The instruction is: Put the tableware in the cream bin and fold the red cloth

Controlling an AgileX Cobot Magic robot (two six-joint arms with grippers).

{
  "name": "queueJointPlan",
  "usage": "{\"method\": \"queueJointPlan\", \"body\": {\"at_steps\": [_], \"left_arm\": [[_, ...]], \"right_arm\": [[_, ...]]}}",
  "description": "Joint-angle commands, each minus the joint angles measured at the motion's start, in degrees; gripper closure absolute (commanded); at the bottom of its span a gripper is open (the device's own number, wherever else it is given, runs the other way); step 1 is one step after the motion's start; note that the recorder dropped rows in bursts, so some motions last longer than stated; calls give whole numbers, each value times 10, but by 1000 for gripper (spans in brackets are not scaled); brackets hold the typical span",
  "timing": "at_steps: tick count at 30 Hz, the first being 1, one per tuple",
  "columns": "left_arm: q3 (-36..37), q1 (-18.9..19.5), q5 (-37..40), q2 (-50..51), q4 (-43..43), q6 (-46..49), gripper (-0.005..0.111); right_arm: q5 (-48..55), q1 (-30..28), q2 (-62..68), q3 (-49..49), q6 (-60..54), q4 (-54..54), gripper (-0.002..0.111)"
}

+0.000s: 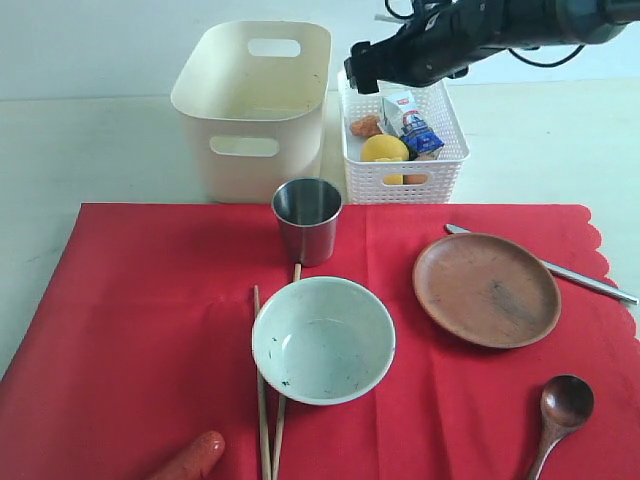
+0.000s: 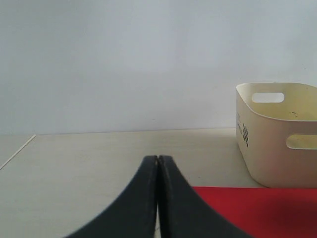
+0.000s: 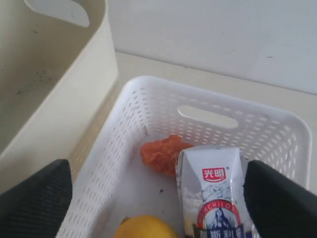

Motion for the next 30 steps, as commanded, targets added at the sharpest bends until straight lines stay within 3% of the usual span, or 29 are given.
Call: {"method": "queueJointPlan", "body": {"at_steps": [1,10,15,21,25,30], "left_arm": [[2,1,1,-3,-8,1,104],[2,1,1,-3,-8,1,104],[2,1,1,-3,-8,1,104],[2,1,1,-3,-8,1,104],[2,1,1,-3,-8,1,104],[2,1,1,-3,-8,1,104]], "right_arm": [[87,-3,-43,-2,-3,-7,36],[257,-2,-128,1,-26,9,107],[237,24,-188,62,-111,101,108],[206,98,-243,148,-278,215,108],[212,167,-245,180,-405,258,108],[246,300,-205,213,-587,254,108]]}}
